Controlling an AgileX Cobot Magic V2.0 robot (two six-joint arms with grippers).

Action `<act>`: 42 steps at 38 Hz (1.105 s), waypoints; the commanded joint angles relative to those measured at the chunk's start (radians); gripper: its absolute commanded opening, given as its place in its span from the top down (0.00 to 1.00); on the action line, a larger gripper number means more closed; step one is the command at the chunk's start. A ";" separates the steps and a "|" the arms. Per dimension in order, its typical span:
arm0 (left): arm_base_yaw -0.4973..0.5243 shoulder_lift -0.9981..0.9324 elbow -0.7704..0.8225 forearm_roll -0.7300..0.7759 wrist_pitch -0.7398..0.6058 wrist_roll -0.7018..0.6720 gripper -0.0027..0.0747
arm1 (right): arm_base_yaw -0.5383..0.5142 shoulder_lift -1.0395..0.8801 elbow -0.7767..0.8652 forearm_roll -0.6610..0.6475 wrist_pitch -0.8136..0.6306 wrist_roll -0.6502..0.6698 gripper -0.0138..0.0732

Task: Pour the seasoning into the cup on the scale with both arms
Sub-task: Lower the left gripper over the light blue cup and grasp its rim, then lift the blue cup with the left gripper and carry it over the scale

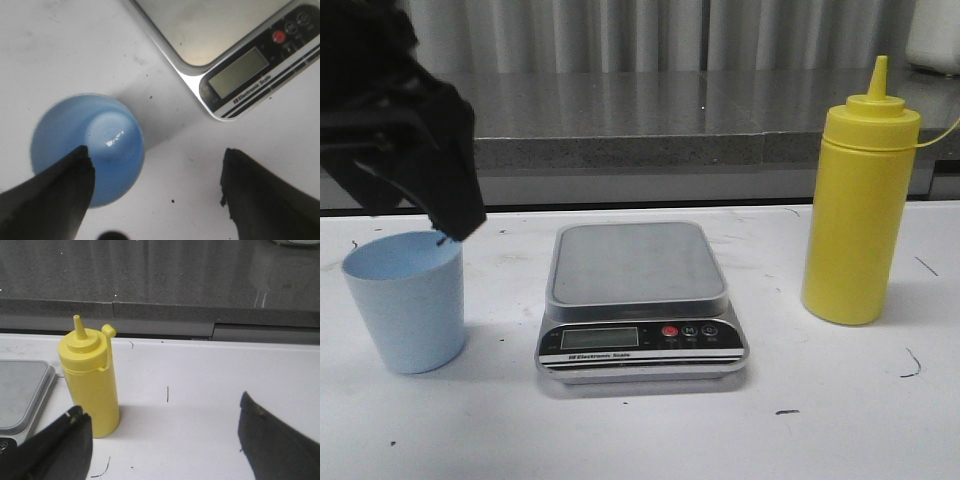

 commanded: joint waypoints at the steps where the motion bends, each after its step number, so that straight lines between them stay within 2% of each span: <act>1: -0.007 0.047 -0.072 0.017 0.019 -0.029 0.30 | -0.005 0.015 -0.034 -0.003 -0.078 -0.001 0.14; 12: -0.002 0.164 -0.081 0.064 -0.001 -0.035 0.31 | -0.005 0.015 -0.034 -0.003 -0.065 -0.001 0.14; 15: -0.002 0.191 -0.081 0.072 -0.001 -0.035 0.36 | -0.005 0.015 -0.034 -0.003 -0.065 -0.001 0.14; 19: -0.002 0.206 -0.081 0.072 -0.001 -0.035 0.53 | -0.005 0.015 -0.034 -0.003 -0.064 -0.001 0.14; 27: -0.002 0.209 -0.081 0.072 -0.001 -0.035 0.99 | -0.005 0.015 -0.034 -0.003 -0.062 -0.001 0.14; 33: -0.002 0.209 -0.092 0.072 0.008 -0.035 0.99 | -0.005 0.015 -0.034 -0.003 -0.062 -0.001 0.14; 42: -0.006 0.209 -0.287 0.068 0.212 -0.034 0.99 | -0.005 0.015 -0.034 -0.003 -0.061 -0.001 0.14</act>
